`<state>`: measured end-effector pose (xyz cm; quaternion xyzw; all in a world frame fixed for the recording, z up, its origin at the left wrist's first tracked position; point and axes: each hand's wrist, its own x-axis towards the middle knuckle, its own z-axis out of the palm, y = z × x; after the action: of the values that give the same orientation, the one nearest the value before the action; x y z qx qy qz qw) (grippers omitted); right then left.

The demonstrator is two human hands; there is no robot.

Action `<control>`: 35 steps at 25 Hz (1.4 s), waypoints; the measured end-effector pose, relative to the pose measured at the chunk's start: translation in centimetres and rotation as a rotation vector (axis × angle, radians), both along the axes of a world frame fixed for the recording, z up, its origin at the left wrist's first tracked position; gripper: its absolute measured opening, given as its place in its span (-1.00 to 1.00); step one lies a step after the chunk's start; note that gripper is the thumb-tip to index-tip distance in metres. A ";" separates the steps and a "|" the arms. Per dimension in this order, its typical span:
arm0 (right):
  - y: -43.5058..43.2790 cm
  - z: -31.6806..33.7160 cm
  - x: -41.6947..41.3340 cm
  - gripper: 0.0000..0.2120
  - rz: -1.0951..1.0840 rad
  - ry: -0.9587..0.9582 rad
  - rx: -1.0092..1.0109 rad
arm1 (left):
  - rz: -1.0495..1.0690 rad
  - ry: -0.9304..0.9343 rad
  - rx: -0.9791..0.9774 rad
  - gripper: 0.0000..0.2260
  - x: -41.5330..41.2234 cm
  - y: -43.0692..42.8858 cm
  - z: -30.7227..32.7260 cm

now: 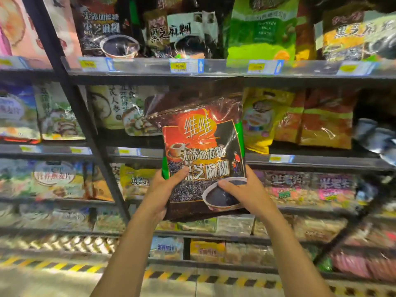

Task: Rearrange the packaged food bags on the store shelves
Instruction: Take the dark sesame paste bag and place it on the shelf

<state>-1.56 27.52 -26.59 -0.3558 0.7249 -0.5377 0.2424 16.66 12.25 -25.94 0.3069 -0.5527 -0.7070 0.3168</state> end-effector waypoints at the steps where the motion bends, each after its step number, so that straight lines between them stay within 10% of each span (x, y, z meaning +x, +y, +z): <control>1: 0.3 -0.9 0.6 -0.44 -0.025 -0.013 -0.018 | -0.002 -0.002 -0.005 -0.41 0.3 0.5 -0.3; 7: 2.0 -3.7 2.7 -0.64 -0.119 -0.035 -0.054 | -0.045 -0.101 -0.004 -0.83 2.1 2.5 -2.1; 35: -17.3 5.3 13.9 -0.73 -0.046 0.039 -0.320 | 0.028 -0.091 -0.334 -0.76 14.8 -16.5 6.5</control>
<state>12.31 10.22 -21.25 -0.3832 0.6427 -0.6447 0.1564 31.42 -4.23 -19.41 0.2892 -0.6718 -0.5864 0.3480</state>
